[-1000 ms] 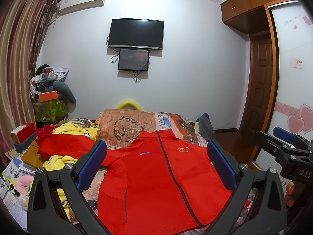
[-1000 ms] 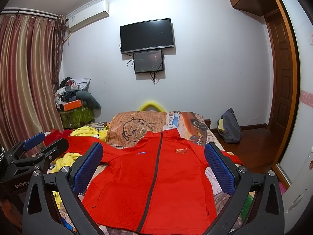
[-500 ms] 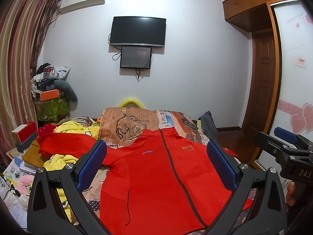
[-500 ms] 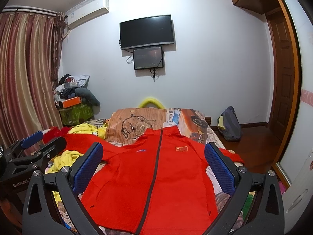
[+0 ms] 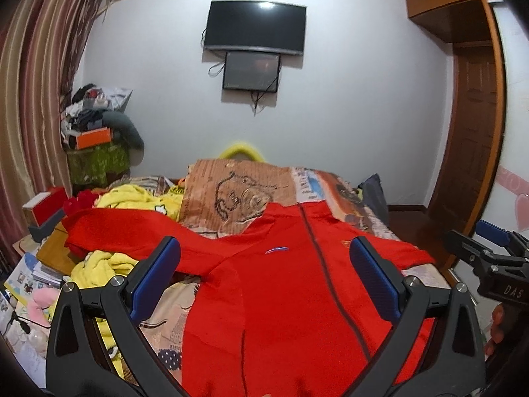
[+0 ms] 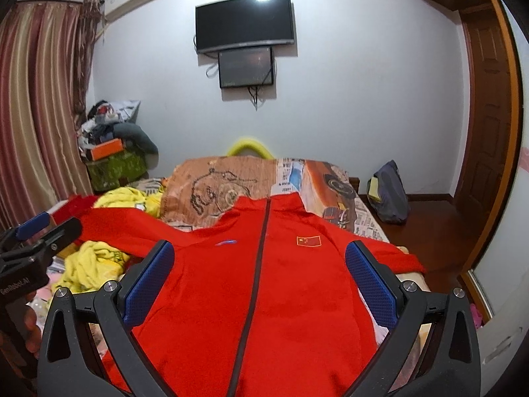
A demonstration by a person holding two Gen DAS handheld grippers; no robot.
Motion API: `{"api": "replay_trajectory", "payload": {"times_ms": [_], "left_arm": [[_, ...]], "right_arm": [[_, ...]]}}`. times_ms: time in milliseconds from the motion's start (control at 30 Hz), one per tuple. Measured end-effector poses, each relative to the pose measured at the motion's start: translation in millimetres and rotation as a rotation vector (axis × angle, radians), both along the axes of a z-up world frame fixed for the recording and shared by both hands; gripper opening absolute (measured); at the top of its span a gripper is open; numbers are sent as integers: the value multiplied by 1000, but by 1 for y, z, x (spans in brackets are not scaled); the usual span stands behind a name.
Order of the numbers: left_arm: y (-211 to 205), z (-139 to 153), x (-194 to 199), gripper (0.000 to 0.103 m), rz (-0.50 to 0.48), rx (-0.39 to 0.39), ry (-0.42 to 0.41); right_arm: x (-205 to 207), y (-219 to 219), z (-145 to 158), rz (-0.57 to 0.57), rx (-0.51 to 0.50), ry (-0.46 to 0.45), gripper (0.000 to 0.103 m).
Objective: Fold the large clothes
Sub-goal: 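Grasp the red jacket's sleeve with the left gripper and lift it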
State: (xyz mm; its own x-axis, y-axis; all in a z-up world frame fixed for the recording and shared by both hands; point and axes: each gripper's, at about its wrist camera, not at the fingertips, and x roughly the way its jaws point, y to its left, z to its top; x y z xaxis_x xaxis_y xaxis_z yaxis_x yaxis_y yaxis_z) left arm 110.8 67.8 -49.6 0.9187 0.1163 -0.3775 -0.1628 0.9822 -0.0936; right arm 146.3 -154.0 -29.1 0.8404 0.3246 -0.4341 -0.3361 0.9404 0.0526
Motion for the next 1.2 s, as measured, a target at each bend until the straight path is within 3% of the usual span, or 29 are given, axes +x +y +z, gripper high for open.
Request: {"api": "replay_trajectory", "payload": {"times_ms": [200,567,767,867,1033,1200], "left_arm": [[51,-31,58,103,22,-38,89],[216,-101,145,103,211,-283,303],[291,-155,157,103,223,-531,399],[317,-177,159,103,220,-639,411],[353,-197,162,87,225,-783,378],[378,-199,166,85,288,-791,353]], "right_arm": [[55,11,-23,7,-35,87,103],[150,26,-84,54,-89,358,103],[192,29,-117,76,-80,527,103],[206,30,-133,83,-55,600,103],[219,33,-147,88,-46,646,103],[222,33,-154,98,-74,653,103]]}}
